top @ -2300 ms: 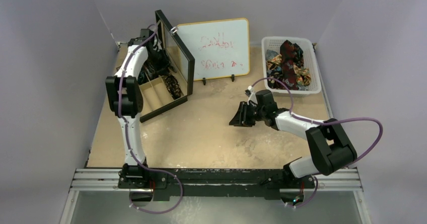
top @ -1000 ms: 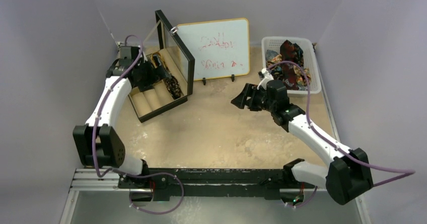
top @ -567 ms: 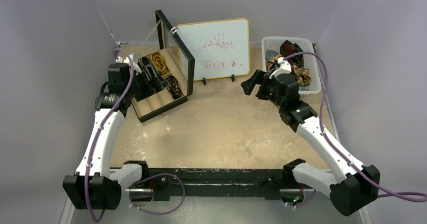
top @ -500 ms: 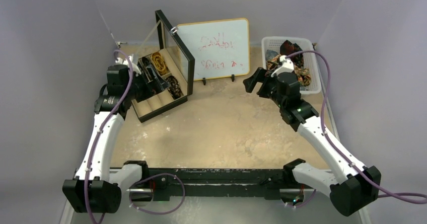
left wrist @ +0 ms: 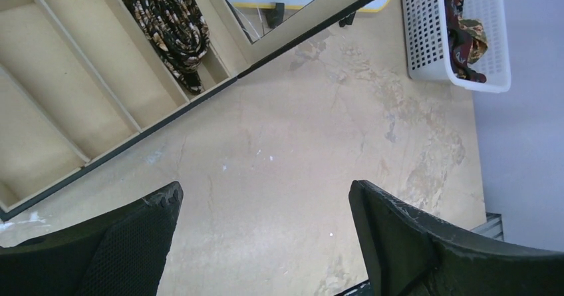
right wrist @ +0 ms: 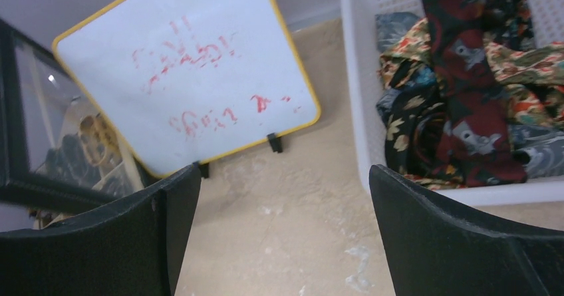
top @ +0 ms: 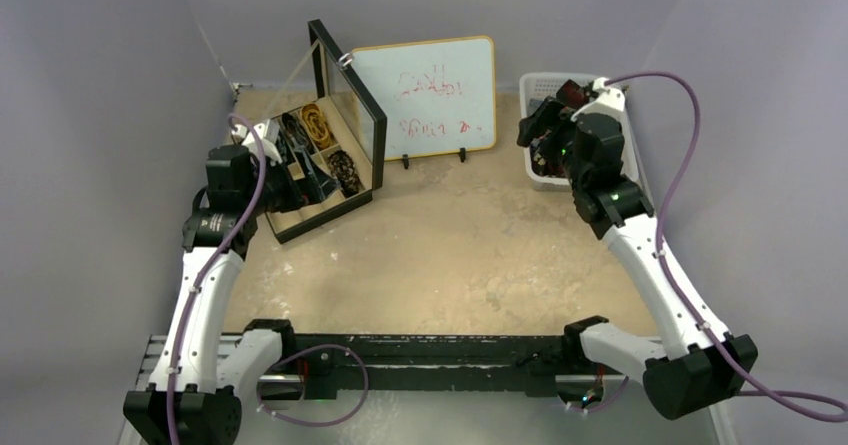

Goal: Roll the ties
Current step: Reset both arms

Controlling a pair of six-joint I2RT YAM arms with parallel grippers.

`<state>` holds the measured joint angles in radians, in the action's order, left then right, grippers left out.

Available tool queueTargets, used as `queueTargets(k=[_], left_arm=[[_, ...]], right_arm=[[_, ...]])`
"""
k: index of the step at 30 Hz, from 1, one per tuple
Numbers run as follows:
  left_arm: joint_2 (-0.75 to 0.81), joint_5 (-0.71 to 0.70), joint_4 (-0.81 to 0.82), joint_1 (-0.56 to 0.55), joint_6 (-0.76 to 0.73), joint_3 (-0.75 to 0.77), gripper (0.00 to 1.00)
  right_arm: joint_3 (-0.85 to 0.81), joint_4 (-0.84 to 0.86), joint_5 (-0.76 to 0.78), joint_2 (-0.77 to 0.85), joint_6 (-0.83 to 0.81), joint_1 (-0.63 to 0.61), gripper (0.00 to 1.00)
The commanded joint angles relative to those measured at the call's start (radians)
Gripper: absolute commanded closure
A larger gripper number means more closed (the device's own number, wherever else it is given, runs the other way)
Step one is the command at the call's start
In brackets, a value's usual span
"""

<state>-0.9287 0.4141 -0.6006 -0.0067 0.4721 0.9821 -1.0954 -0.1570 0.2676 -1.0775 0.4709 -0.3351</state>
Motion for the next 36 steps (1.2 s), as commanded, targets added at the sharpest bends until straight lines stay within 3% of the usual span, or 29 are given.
queueTargets(k=[1,7,14,36], left_arm=[[0.059,-0.058,-0.039,0.004,-0.081,0.011,0.05],[0.091,-0.163,-0.094,0.005,-0.070,0.011,0.05],[0.048,-0.148,-0.077,0.005,-0.049,0.014,0.05],[0.079,-0.175,-0.068,0.005,-0.020,0.024,0.04]], right_arm=[[-0.067,-0.014,-0.094,-0.043,-0.015,0.104,0.01],[-0.083,-0.001,-0.218,-0.035,-0.019,0.256,0.01],[-0.065,0.096,-0.379,0.018,-0.072,0.262,0.01],[0.037,0.093,-0.363,0.058,-0.060,0.264,0.01]])
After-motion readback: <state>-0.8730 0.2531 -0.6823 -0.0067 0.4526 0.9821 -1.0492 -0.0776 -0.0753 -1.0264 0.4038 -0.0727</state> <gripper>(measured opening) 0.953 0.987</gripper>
